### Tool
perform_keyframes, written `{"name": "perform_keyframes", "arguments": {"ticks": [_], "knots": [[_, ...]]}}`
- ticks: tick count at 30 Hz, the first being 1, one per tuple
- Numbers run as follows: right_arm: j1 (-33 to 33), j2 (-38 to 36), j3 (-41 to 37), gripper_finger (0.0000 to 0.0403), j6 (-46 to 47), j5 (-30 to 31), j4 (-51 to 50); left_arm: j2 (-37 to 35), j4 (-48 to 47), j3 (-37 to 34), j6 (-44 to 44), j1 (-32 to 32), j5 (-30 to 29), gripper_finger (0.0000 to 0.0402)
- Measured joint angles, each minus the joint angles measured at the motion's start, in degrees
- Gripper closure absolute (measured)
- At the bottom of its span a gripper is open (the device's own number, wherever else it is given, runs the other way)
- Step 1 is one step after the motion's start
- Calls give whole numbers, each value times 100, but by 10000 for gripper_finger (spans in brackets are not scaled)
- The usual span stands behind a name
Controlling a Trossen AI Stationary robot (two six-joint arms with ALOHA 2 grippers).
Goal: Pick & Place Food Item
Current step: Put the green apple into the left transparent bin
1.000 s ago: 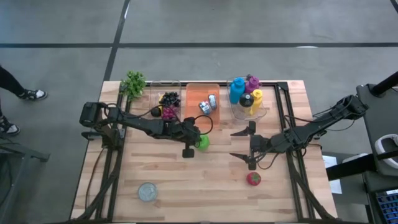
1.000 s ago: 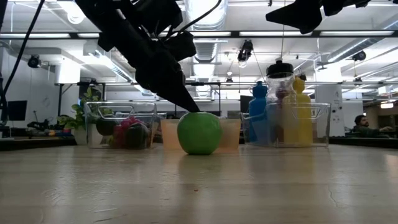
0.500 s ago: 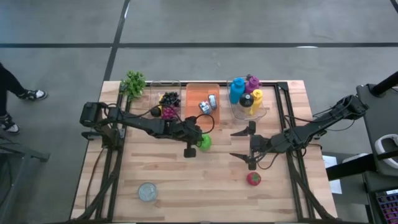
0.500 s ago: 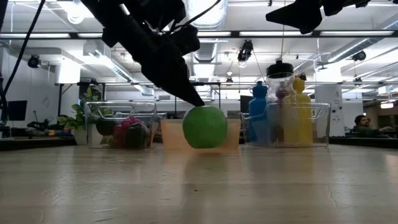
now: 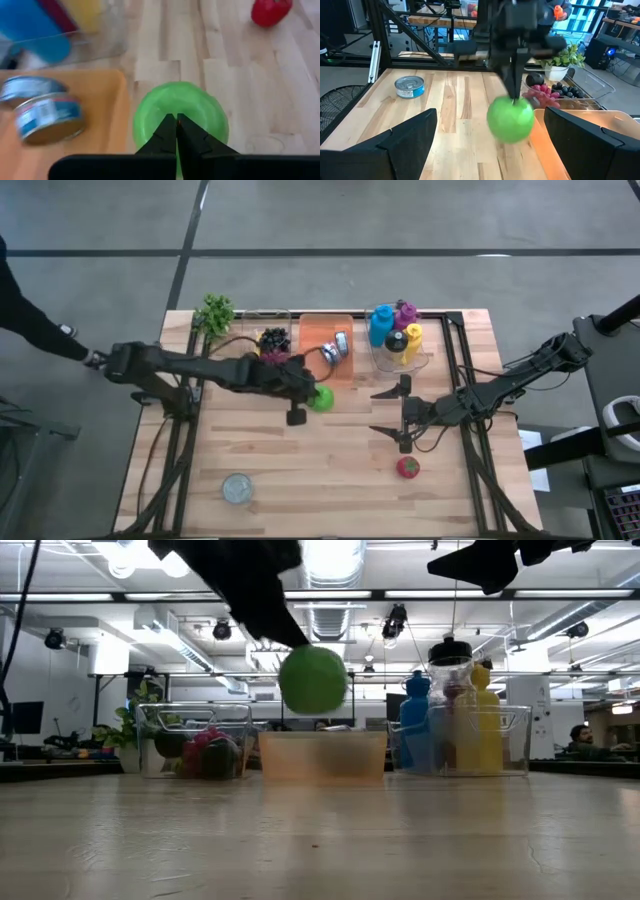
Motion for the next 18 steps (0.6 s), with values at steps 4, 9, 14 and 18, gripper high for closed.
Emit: {"name": "perform_keyframes", "arguments": {"ticks": [4, 9, 14, 18], "knots": [[0, 0, 0, 37, 5, 0, 0, -560, -542, -5, -426, 91, -405, 401], [-1, 0, 0, 37, -2, 2, 2, -1182, -1122, -5, -985, 280, -972, 401], [0, 0, 0, 37, -2, 1, 4, -1597, -1638, -5, -1626, 642, -1476, 401], [0, 0, 0, 37, 0, 1, 4, -1664, -1896, -9, -2113, 1090, -1861, 401]]}}
